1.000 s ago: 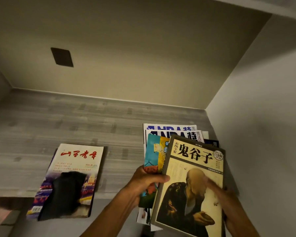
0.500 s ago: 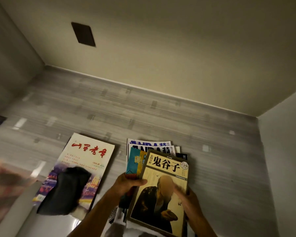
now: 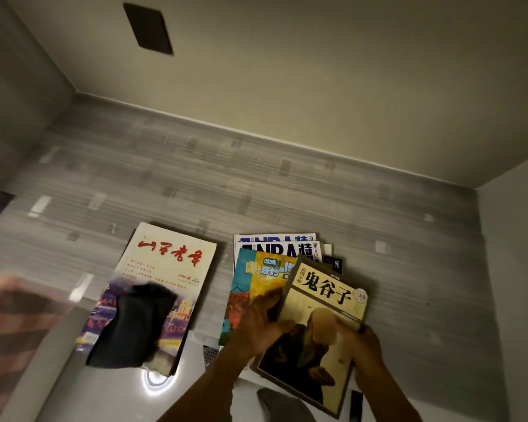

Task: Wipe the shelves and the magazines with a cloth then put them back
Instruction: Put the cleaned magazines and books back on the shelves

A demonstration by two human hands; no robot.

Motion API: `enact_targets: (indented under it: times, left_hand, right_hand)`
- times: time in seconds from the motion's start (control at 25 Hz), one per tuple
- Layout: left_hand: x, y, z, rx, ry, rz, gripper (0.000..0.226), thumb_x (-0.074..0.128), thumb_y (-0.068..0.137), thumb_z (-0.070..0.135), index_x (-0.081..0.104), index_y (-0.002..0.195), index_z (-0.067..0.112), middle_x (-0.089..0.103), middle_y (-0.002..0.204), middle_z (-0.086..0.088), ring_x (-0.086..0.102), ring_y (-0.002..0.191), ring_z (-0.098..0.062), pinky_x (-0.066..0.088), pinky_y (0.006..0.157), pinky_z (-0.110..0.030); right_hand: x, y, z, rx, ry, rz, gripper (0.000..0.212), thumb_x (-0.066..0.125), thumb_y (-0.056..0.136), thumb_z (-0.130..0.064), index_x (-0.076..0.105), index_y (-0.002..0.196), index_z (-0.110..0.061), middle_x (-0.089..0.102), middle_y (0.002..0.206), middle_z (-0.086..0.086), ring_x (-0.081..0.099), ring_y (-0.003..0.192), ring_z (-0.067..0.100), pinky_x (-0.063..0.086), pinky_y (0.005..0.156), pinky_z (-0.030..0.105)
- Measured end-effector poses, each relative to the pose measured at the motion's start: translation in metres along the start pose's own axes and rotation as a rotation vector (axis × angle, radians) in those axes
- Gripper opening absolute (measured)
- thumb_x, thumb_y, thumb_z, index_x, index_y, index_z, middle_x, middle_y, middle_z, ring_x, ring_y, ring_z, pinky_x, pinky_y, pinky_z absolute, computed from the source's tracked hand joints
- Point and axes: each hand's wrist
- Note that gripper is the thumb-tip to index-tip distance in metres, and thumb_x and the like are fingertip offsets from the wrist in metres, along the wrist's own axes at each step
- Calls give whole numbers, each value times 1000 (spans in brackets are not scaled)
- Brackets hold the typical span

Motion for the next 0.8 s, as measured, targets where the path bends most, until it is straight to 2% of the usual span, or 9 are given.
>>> enact_targets:
  times: [0.12,0.2,0.28,0.36,0.48,0.56,0.64,0.72,0.8]
  left_hand:
    - [18,9,10,21,63,-159,42,74,78,22,61,117,26,62,123,6,58,115,-15,52,95,-33]
    - [14,13,8,86,167,65,39,75,76,29,60,110,37,59,123,8,56,115,-15,52,94,-35]
    - [0,12,-11,158,486,342,48,68,76,44,49,120,47,51,128,10,51,116,-16,52,91,-39]
    - [-15,4,-31,8,659,531,63,64,80,51,38,135,36,42,133,0,44,121,-25,49,93,-47]
    - [-27,-4,-52,-230,437,583,78,75,71,51,38,133,21,47,122,-7,49,116,-29,51,90,-45]
    - [-24,-4,-51,-248,372,590,67,78,68,49,46,121,21,53,107,-2,56,102,-25,55,81,-44]
    - [-19,-4,-46,-190,277,645,46,75,76,42,49,108,21,58,99,1,61,93,-23,56,72,-40]
    - [-17,-15,-26,-32,4,638,22,65,88,33,48,98,23,65,94,3,68,87,-21,57,62,-31]
    - [-26,-21,6,118,-269,552,17,59,92,32,51,99,19,68,96,-1,70,86,-17,59,63,-33]
  right_hand:
    - [-46,30,-5,55,-45,27,26,68,84,-43,62,101,-24,67,96,9,65,86,32,57,75,47]
    - [-74,47,-16,9,-68,78,28,68,84,-45,62,103,-25,66,99,8,64,88,32,56,75,47]
    - [-99,60,-31,-49,-74,140,29,68,85,-41,63,107,-22,66,99,7,63,84,29,52,64,37]
    - [-114,73,-37,-73,-105,211,29,68,87,-33,64,108,-15,66,95,10,61,76,27,48,59,33]
    - [-108,77,-37,-191,-413,310,28,62,79,-29,66,100,-12,66,82,9,60,68,25,54,67,38]
    - [-83,66,-28,-399,-550,343,37,65,78,-25,60,113,-15,65,98,9,62,83,25,54,74,39]
    - [-46,47,-14,-615,-597,253,46,69,83,-20,52,126,-15,61,114,10,60,96,24,50,78,34]
    - [-12,25,0,-672,-538,95,50,71,84,-25,50,128,-16,60,118,4,60,102,20,50,84,34]
    - [8,10,11,-655,-447,23,52,70,85,-30,49,131,-19,59,120,0,58,106,19,50,87,35]
Point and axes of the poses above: each hand's wrist, its own y-axis towards the middle knuckle, its own x-axis out of the palm, z = x × y
